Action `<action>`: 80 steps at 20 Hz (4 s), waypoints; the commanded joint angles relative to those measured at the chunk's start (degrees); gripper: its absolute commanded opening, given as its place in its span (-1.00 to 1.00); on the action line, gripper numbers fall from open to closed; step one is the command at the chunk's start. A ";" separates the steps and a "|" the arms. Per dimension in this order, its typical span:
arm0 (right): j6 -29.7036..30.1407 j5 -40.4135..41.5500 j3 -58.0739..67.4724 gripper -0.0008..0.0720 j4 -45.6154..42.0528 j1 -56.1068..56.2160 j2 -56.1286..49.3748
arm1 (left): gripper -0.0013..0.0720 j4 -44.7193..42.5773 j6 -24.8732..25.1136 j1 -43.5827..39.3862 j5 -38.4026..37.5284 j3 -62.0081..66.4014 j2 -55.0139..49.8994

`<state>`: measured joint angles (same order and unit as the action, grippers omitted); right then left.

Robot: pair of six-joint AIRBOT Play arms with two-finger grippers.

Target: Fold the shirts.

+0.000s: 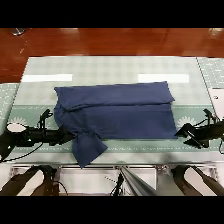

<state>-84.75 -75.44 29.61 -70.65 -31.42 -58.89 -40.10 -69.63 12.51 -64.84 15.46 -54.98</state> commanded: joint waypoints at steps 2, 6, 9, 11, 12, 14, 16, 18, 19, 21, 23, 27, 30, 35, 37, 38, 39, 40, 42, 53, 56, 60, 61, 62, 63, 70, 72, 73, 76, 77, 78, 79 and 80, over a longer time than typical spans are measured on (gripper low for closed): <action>1.92 0.70 -0.09 0.74 4.37 1.95 -3.87 | -0.90 0.11 0.00 -0.02 0.11 -0.04 0.02; 4.00 5.95 -0.09 0.74 10.29 1.97 -4.94 | -0.90 0.11 0.00 -0.02 0.13 -0.04 0.02; 4.24 8.46 -0.04 0.74 12.26 3.54 -4.94 | -0.90 0.11 0.00 -0.02 0.37 -0.04 0.02; 4.31 10.23 -0.04 0.68 13.27 6.25 -4.94 | -0.90 0.11 0.00 -0.02 0.35 -0.04 0.02; 4.52 10.95 -0.02 0.43 13.81 7.52 -4.94 | -0.90 0.11 0.00 -0.02 0.35 -0.04 0.02; 8.37 10.51 0.11 -0.90 14.71 9.62 -4.94 | -0.90 0.09 1.29 0.28 0.28 0.35 0.02; 8.96 8.50 2.25 -0.89 13.53 9.62 -4.92 | -0.90 0.09 1.97 2.36 -0.44 1.92 0.02; 8.87 7.80 6.51 -0.89 12.68 9.25 -4.94 | -0.90 0.13 2.95 5.73 -1.97 5.11 0.02; 8.72 7.96 9.01 -0.89 12.70 9.27 -5.09 | -0.90 0.35 2.99 7.19 -2.08 7.19 -0.04; 8.70 7.28 14.95 -0.89 13.77 9.33 -7.80 | -0.90 0.94 2.95 8.28 -1.05 11.82 -1.01; 8.61 7.21 20.41 -0.89 15.69 9.33 -12.44 | -0.90 2.23 2.93 7.82 0.20 16.37 -3.48; 9.18 7.37 30.56 -0.89 22.45 9.94 -21.38 | -0.90 5.49 1.16 6.45 2.91 27.39 -13.09; 9.14 7.72 38.97 -0.89 22.71 12.41 -28.48 | -0.90 5.66 -2.16 3.52 2.71 38.71 -24.17; 6.51 8.94 49.42 -0.89 23.61 14.12 -38.25 | -0.90 1.29 -10.43 0.02 -2.99 57.48 -41.09; 6.34 9.03 52.83 -0.89 24.24 14.14 -41.24 | -0.90 -0.87 -12.79 -0.20 -3.34 62.05 -45.07; 6.01 9.03 54.05 -0.89 24.28 14.14 -42.56 | -0.90 -0.90 -12.74 -0.20 -3.23 63.54 -46.40; 5.92 9.03 54.84 -0.89 24.26 14.14 -43.58 | -0.90 -0.90 -12.72 -0.20 -2.95 64.78 -47.58; 5.90 9.25 55.15 -0.89 24.26 14.14 -44.46 | -0.90 -0.87 -12.52 -0.20 -2.64 65.55 -48.43; 5.95 9.29 55.15 -0.89 24.28 14.14 -45.77 | -0.90 -0.81 -10.97 -0.37 -2.49 66.42 -49.75; 8.31 -3.02 59.28 0.74 22.67 -1.05 -45.22 | 0.96 -14.64 -8.41 12.41 -3.23 53.35 -33.77; 10.34 -2.34 56.57 0.74 22.77 -0.07 -46.86 | 0.96 -4.35 -0.76 12.28 10.14 37.05 -22.97; 11.80 -3.26 56.59 0.74 25.16 4.28 -50.77 | 0.96 5.90 5.77 8.70 12.22 27.78 -13.49; 12.22 -3.37 56.59 0.74 25.07 5.77 -51.43 | 0.96 5.88 5.75 7.43 11.43 27.74 -12.48; 12.28 -3.72 56.59 0.74 25.09 7.10 -51.95 | 0.96 6.32 5.75 6.12 10.34 27.87 -12.13; 12.39 -4.02 56.59 0.74 25.14 8.61 -52.37 | 0.96 6.29 5.77 4.76 9.49 27.87 -12.24; 12.11 -6.21 56.65 -0.88 25.27 17.38 -52.19 | 0.95 7.63 5.73 -0.59 9.27 27.87 -13.07; 11.96 -7.80 56.63 -0.89 23.41 16.79 -49.22 | -0.03 10.27 5.79 -1.25 8.44 27.87 -13.05; 11.32 -7.98 56.63 -0.89 20.72 16.15 -46.75 | -0.88 11.50 6.49 -1.92 7.76 27.98 -13.05; 9.99 -7.80 54.10 -0.89 15.32 13.55 -36.04 | -0.90 13.11 10.03 -8.20 7.67 29.81 -13.18; 10.01 -7.37 51.87 -0.89 15.30 12.68 -32.02 | -0.90 13.11 9.99 -11.87 9.09 30.97 -13.53; 10.05 -6.78 48.98 -0.89 15.19 12.04 -27.47 | -0.90 13.09 9.90 -15.67 11.52 32.26 -14.16; 10.36 -6.45 45.94 -0.89 14.95 11.76 -22.91 | -0.90 13.05 9.22 -19.98 14.93 34.01 -15.32; 10.40 -6.43 43.17 -0.89 14.56 11.76 -18.75 | -0.90 12.79 8.39 -23.96 18.36 36.00 -16.94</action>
<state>-74.35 -82.56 78.87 -54.00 -18.61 -88.44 -27.79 -60.80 -2.57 -53.36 47.97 -69.80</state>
